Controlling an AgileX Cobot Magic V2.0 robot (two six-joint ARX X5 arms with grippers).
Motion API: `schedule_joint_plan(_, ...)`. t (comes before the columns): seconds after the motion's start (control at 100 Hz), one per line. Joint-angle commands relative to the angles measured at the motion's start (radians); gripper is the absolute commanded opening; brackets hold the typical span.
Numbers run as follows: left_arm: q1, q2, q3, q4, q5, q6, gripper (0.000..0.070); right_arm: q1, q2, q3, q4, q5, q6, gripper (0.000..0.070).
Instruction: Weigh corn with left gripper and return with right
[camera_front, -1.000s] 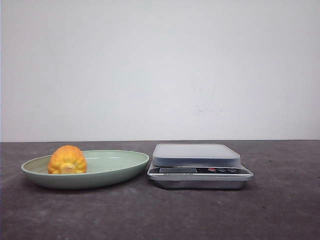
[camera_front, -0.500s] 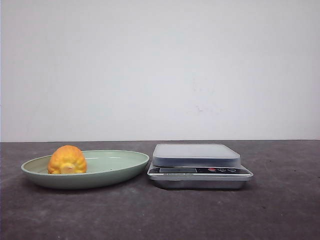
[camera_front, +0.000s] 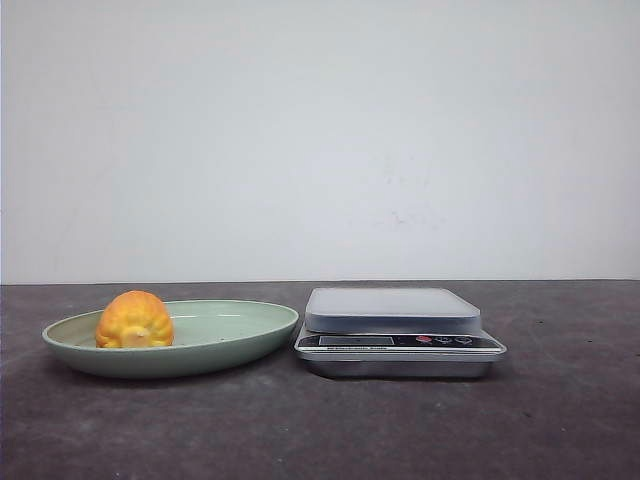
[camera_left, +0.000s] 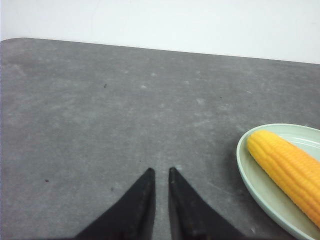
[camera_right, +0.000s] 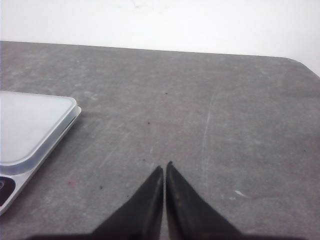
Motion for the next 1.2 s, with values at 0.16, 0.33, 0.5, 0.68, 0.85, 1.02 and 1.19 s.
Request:
schedule_joint_plan(0.16, 0.001, -0.001, -0.017, -0.003, -0.002, -0.005, 0.0000, 0.001, -0.001, -0.003, 0.008, 0.003, 0.001, 0.0000)
schedule_joint_plan(0.33, 0.001, -0.001, -0.017, -0.003, 0.002, -0.014, 0.0000, 0.001, -0.001, -0.003, 0.009, 0.003, 0.008, 0.0000)
schedule_joint_plan(0.5, 0.001, -0.001, -0.013, -0.003, 0.018, -0.233, 0.0000, 0.001, -0.001, -0.003, 0.011, 0.000, 0.031, 0.0000)
schedule_joint_plan(0.68, 0.001, -0.001, -0.010, -0.004, 0.019, -0.369, 0.0000, 0.001, -0.001, -0.003, 0.074, -0.018, 0.126, 0.0000)
schedule_joint_plan(0.85, 0.001, -0.001, 0.017, -0.018, 0.027, -0.402, 0.0000, 0.000, -0.001, -0.002, 0.074, -0.017, 0.200, 0.0000)
schedule_joint_plan(1.02, 0.001, 0.002, 0.114, -0.076, 0.151, -0.491, 0.0004, 0.000, -0.001, 0.064, 0.083, -0.104, 0.315, 0.0000)
schedule_joint_plan(1.19, 0.000, 0.026, 0.287, -0.152, 0.269, -0.466, 0.0004, 0.000, 0.010, 0.237, 0.033, -0.144, 0.379, 0.0000)
